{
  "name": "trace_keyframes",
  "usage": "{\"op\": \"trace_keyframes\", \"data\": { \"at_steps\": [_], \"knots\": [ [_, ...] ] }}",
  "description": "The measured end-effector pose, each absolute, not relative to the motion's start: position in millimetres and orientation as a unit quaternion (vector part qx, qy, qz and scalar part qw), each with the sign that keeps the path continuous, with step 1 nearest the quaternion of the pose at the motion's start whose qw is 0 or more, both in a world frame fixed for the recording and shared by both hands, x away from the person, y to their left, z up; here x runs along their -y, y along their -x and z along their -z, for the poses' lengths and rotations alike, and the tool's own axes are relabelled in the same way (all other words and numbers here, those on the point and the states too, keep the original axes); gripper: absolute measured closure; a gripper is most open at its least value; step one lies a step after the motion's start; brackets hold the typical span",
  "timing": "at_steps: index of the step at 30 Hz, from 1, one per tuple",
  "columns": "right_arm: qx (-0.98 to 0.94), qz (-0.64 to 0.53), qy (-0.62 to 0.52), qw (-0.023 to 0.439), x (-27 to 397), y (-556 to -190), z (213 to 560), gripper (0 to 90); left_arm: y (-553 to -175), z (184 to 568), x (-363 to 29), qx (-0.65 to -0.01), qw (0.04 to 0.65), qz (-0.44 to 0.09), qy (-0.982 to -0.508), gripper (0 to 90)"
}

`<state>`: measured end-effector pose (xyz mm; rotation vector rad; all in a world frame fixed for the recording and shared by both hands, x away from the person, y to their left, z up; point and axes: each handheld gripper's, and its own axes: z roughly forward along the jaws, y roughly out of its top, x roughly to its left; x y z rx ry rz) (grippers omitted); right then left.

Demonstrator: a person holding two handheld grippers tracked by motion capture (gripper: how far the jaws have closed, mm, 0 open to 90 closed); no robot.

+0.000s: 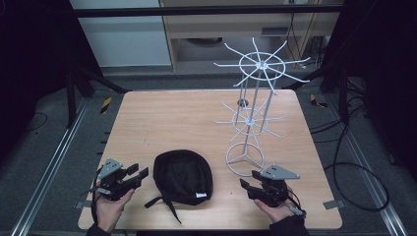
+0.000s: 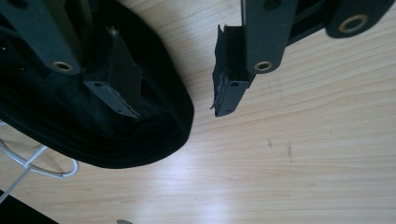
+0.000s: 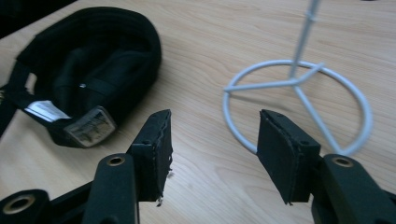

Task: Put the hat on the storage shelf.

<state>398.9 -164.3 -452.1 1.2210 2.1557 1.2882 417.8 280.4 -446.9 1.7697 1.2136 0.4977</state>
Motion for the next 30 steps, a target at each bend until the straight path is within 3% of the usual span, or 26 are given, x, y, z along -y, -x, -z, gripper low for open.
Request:
{"op": "trace_keyframes", "data": {
  "at_steps": [14,20,30],
  "knots": [
    [-0.78,-0.46,-0.402,0.138,113.2,-408.5,449.2,49.7,-433.3,460.6,-255.4,-0.487,0.403,-0.19,-0.752,53.3],
    [-0.79,-0.456,-0.39,0.124,81.2,-414.8,453.0,48.3,-437.3,467.0,-254.3,-0.489,0.382,-0.179,-0.763,62.2],
    [-0.8,-0.424,-0.41,0.11,68.2,-422.9,471.3,51.0,-436.4,471.5,-254.2,-0.498,0.363,-0.168,-0.77,71.1]
  ]
}}
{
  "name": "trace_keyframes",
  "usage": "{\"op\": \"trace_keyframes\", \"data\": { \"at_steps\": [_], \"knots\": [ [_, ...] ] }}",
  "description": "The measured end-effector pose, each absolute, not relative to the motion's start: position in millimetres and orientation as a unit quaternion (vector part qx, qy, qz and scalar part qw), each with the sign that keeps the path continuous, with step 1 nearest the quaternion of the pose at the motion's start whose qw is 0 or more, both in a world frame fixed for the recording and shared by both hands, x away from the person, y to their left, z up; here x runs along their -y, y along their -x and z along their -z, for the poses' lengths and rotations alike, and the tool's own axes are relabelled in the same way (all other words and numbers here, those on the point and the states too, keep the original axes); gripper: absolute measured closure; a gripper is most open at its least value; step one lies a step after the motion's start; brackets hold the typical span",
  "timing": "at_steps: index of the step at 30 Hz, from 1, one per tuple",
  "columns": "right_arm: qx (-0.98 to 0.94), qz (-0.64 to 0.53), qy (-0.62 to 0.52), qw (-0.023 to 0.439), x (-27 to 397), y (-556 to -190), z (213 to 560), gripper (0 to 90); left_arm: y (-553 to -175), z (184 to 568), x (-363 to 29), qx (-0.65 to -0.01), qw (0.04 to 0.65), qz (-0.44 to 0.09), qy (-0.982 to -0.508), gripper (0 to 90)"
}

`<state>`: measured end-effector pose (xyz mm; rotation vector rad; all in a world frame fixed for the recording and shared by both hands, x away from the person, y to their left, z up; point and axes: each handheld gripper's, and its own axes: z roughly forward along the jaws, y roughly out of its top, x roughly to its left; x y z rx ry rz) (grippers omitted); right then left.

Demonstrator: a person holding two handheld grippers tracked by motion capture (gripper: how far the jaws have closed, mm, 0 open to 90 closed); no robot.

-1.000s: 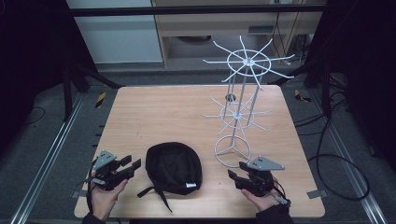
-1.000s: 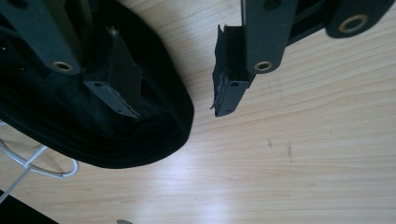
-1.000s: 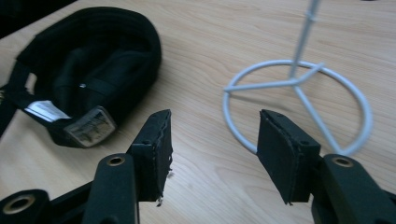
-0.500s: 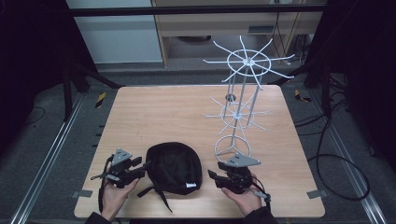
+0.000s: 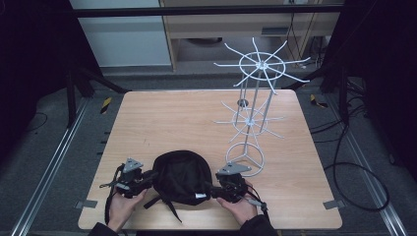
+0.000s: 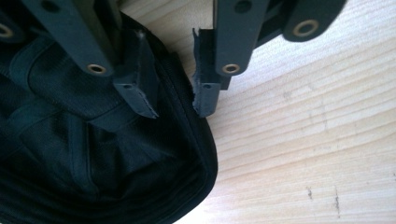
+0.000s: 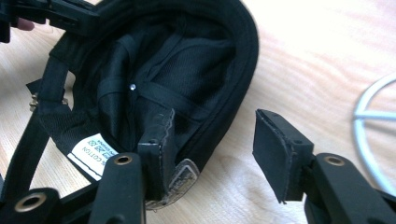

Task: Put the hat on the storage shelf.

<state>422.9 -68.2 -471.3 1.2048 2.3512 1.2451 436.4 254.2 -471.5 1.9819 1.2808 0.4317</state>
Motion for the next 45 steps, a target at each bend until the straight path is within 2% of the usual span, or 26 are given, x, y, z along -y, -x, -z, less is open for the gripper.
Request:
{"op": "trace_keyframes", "data": {
  "at_steps": [2,4,5,7,8,9,11,17,25,28,31,36,45],
  "knots": [
    [-0.803,-0.415,-0.417,0.096,66.2,-425.8,475.9,59.1,-435.4,472.5,-253.3,-0.495,0.356,-0.168,-0.774,73.5],
    [-0.804,-0.412,-0.419,0.092,65.6,-426.5,476.7,61.2,-434.8,472.8,-252.6,-0.495,0.354,-0.169,-0.775,74.5],
    [-0.805,-0.407,-0.421,0.09,65.3,-428.8,478.1,68.5,-434.4,473.0,-252.1,-0.495,0.352,-0.169,-0.776,74.9],
    [-0.804,-0.406,-0.425,0.086,65.6,-429.5,478.2,71.9,-433.5,473.5,-251.0,-0.495,0.35,-0.169,-0.777,75.1],
    [-0.801,-0.41,-0.429,0.083,67.2,-430.7,477.6,80.0,-433.1,474.4,-249.9,-0.495,0.346,-0.167,-0.779,75.4],
    [-0.797,-0.415,-0.431,0.082,68.2,-431.0,476.4,81.7,-433.1,475.0,-249.1,-0.495,0.346,-0.166,-0.78,75.4],
    [-0.795,-0.421,-0.427,0.087,69.7,-431.5,474.7,82.6,-433.2,475.4,-248.4,-0.495,0.345,-0.163,-0.78,75.4],
    [-0.773,-0.497,-0.367,0.145,72.2,-421.2,448.1,84.0,-435.1,478.5,-238.8,-0.495,0.352,-0.152,-0.78,74.6],
    [-0.791,-0.494,-0.327,0.151,55.7,-412.9,449.7,83.6,-443.2,481.4,-237.0,-0.496,0.36,-0.146,-0.777,72.9],
    [-0.795,-0.488,-0.324,0.154,53.1,-411.1,452.4,83.6,-444.0,479.6,-241.6,-0.496,0.366,-0.142,-0.775,70.3],
    [-0.797,-0.482,-0.327,0.161,52.5,-410.6,455.0,83.6,-444.4,468.3,-250.3,-0.497,0.386,-0.154,-0.762,63.3],
    [-0.799,-0.474,-0.328,0.171,50.2,-409.7,457.2,83.7,-437.3,447.8,-253.8,-0.492,0.424,-0.157,-0.744,60.2],
    [-0.799,-0.478,-0.324,0.166,49.9,-408.4,458.4,82.1,-433.5,425.8,-214.6,-0.45,0.471,-0.145,-0.744,48.6]
  ]
}}
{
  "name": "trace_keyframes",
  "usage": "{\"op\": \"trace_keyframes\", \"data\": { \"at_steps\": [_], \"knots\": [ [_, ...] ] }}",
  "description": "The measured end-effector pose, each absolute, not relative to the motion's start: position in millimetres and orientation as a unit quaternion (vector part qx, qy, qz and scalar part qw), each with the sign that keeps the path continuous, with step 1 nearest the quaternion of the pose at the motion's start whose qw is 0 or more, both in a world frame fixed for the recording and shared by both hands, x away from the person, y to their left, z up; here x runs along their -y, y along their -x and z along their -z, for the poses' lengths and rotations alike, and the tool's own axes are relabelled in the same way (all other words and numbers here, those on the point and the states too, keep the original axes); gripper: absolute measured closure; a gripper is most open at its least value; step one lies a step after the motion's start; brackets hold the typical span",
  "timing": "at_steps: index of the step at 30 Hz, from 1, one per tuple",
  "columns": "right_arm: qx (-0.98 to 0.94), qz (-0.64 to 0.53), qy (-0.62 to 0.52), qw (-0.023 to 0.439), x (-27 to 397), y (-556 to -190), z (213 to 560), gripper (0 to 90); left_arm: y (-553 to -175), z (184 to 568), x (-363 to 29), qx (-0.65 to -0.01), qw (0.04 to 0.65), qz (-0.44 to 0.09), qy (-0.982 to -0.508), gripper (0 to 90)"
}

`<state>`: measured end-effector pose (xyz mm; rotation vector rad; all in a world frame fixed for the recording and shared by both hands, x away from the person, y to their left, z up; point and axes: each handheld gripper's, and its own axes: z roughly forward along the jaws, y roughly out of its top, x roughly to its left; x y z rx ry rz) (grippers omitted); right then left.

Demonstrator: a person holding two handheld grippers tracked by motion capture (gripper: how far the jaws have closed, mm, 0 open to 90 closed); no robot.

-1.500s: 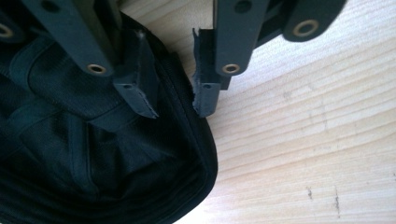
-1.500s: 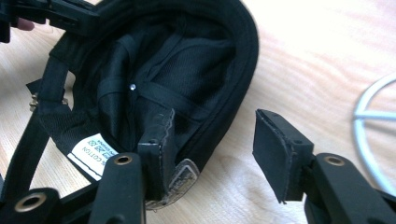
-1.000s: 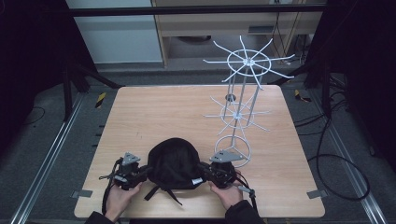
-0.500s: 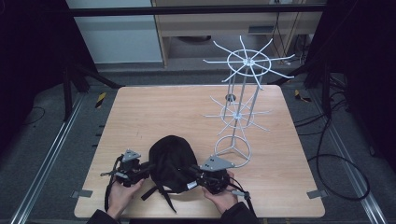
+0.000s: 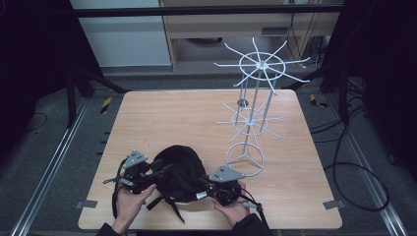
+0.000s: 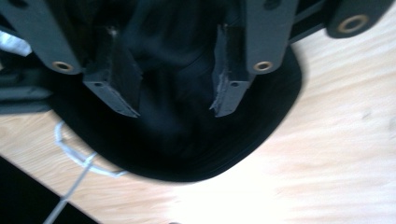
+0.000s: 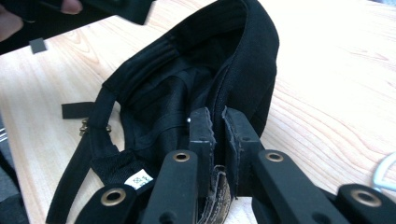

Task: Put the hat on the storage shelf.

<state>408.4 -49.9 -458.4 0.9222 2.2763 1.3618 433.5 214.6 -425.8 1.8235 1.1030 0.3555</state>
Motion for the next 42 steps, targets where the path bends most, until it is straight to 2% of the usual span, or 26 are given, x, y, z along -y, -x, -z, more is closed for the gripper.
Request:
{"op": "trace_keyframes", "data": {
  "at_steps": [12,17,25,27,32,33,34,35,38,42],
  "knots": [
    [-0.805,-0.479,-0.311,0.161,47.0,-406.8,458.7,81.4,-449.9,419.6,-182.0,-0.451,0.491,-0.117,-0.736,37.6],
    [-0.807,-0.481,-0.305,0.16,46.1,-405.9,458.4,82.0,-456.7,427.9,-161.2,-0.456,0.471,-0.118,-0.746,35.6],
    [-0.815,-0.481,-0.286,0.152,43.9,-404.3,459.2,82.5,-460.5,436.5,-149.6,-0.462,0.444,-0.134,-0.756,34.3],
    [-0.816,-0.482,-0.281,0.149,43.4,-403.4,459.1,82.4,-461.5,438.0,-151.1,-0.467,0.446,-0.126,-0.753,36.4],
    [-0.817,-0.484,-0.278,0.141,41.4,-403.3,459.5,80.0,-460.5,438.7,-154.9,-0.473,0.461,-0.094,-0.745,58.0],
    [-0.817,-0.484,-0.278,0.141,41.4,-403.3,459.5,80.0,-459.5,438.6,-154.8,-0.472,0.463,-0.091,-0.744,58.0],
    [-0.818,-0.485,-0.276,0.137,40.4,-403.2,459.3,77.1,-457.6,438.3,-154.7,-0.47,0.467,-0.089,-0.744,66.2],
    [-0.818,-0.485,-0.276,0.137,40.4,-403.2,459.3,77.1,-457.6,438.3,-154.7,-0.47,0.467,-0.089,-0.744,69.6],
    [-0.816,-0.497,-0.27,0.116,42.4,-401.6,455.6,67.3,-454.9,434.8,-157.8,-0.468,0.478,-0.086,-0.739,75.4],
    [-0.811,-0.51,-0.266,0.106,49.4,-398.7,449.5,61.2,-450.7,425.7,-165.8,-0.465,0.5,-0.084,-0.725,78.4]
  ]
}}
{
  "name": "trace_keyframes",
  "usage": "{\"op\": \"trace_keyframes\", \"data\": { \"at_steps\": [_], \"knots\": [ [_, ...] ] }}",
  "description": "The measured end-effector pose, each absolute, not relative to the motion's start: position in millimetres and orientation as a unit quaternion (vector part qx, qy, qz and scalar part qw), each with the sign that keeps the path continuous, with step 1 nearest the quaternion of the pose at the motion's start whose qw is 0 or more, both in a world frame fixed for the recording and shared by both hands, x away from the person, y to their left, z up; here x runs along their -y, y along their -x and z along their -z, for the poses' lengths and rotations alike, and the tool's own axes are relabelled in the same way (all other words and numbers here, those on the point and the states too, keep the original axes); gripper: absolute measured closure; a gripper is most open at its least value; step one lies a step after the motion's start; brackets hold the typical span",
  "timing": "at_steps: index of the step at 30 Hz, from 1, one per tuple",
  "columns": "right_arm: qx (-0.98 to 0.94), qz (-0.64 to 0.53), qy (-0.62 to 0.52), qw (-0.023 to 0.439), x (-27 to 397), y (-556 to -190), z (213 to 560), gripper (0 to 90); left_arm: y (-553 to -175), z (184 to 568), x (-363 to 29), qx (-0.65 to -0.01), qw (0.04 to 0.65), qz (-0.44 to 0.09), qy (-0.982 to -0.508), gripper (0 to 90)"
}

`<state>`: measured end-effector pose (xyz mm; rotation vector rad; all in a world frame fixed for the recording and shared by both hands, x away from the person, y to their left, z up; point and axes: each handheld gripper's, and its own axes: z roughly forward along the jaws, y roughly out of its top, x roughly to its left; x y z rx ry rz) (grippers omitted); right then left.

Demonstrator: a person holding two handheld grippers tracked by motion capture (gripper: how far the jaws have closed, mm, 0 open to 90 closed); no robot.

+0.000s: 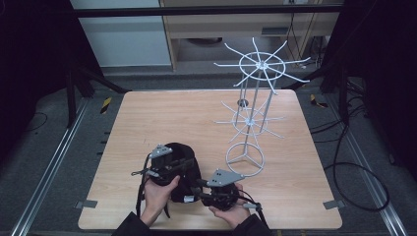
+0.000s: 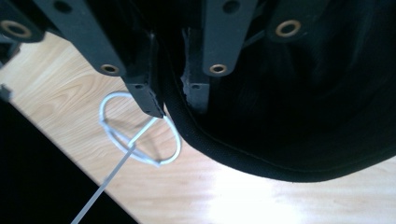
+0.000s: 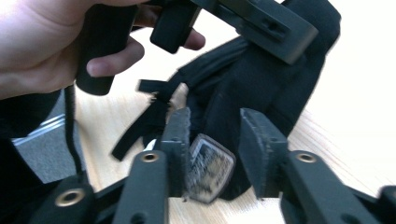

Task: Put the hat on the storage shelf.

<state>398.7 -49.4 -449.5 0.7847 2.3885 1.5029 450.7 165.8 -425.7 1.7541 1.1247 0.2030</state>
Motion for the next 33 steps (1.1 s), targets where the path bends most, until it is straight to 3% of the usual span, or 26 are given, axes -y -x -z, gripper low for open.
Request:
{"op": "trace_keyframes", "data": {
  "at_steps": [9,19,21,22,23,24,25,29,33],
  "knots": [
    [-0.787,-0.534,-0.283,0.122,67.8,-398.7,433.4,52.8,-436.2,394.0,-179.1,-0.424,0.541,-0.122,-0.716,82.4],
    [-0.786,-0.533,-0.288,0.12,65.0,-404.9,443.1,46.7,-419.1,375.0,-171.5,-0.369,0.578,-0.114,-0.719,82.7],
    [-0.786,-0.538,-0.283,0.111,65.1,-406.4,444.9,56.2,-413.6,373.5,-163.7,-0.348,0.579,-0.116,-0.728,82.6],
    [-0.786,-0.538,-0.283,0.111,65.1,-406.4,444.9,56.2,-413.6,373.5,-163.7,-0.348,0.579,-0.116,-0.728,82.6],
    [-0.788,-0.539,-0.279,0.104,65.3,-406.4,445.5,66.0,-412.1,373.4,-161.4,-0.341,0.578,-0.12,-0.732,82.6],
    [-0.793,-0.534,-0.277,0.099,66.0,-406.2,446.3,84.1,-410.9,373.5,-159.4,-0.336,0.576,-0.123,-0.735,82.6],
    [-0.794,-0.53,-0.28,0.099,67.0,-406.3,446.1,88.2,-409.0,373.7,-157.4,-0.328,0.571,-0.139,-0.74,82.6],
    [-0.793,-0.526,-0.287,0.115,71.0,-405.8,441.8,89.6,-408.9,373.9,-159.8,-0.324,0.568,-0.16,-0.74,82.4],
    [-0.788,-0.517,-0.29,0.164,75.7,-402.8,430.9,89.7,-408.1,373.7,-167.4,-0.326,0.566,-0.165,-0.739,82.1]
  ]
}}
